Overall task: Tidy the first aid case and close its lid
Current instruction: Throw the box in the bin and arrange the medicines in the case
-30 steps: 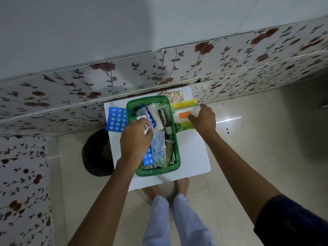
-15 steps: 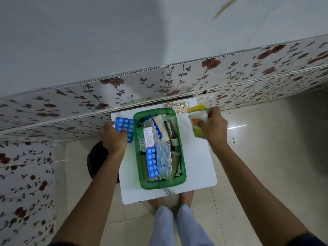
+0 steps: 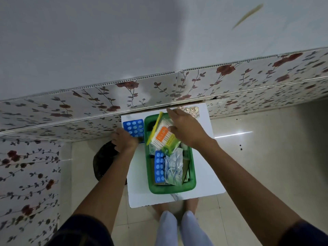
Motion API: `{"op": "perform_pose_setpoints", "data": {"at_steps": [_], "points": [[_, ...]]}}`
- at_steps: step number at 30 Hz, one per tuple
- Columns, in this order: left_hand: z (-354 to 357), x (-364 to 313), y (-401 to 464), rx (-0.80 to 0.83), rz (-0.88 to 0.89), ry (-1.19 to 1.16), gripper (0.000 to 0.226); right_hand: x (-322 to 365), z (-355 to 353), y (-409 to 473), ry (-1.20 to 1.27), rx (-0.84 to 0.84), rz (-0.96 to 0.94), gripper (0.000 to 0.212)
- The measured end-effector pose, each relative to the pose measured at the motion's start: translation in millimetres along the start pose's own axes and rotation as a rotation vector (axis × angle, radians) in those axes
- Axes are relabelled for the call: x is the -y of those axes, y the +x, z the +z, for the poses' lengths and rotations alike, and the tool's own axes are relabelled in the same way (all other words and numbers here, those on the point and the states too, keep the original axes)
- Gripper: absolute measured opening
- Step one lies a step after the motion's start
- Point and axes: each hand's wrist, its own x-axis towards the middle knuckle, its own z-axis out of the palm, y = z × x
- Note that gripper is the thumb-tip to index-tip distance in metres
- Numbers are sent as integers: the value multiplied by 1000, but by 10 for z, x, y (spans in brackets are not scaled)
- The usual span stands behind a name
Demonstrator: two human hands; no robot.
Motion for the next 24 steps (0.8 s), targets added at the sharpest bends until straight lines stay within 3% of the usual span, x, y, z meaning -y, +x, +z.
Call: {"op": "perform_pose_setpoints", "data": {"at_steps": [4, 8, 14, 19, 22, 24], "points": [[-41, -19, -49, 9, -2, -8, 71, 86, 108, -73, -152, -177, 17, 54], [-28, 33, 74, 63, -14, -29, 73, 195, 331, -214, -302, 35, 25, 68], [-148, 1, 22, 102, 83, -271, 23, 63, 361, 21, -446, 173, -197, 72], [-504, 47, -153, 16, 170, -520, 13, -16, 344, 115, -576, 290, -293, 76], [-764, 95, -446, 47, 208, -666, 8, -36, 349, 62, -420, 225, -339, 73], [-833, 121, -722, 117, 228, -741, 15, -78, 356, -41, -187, 33, -319, 62]]}}
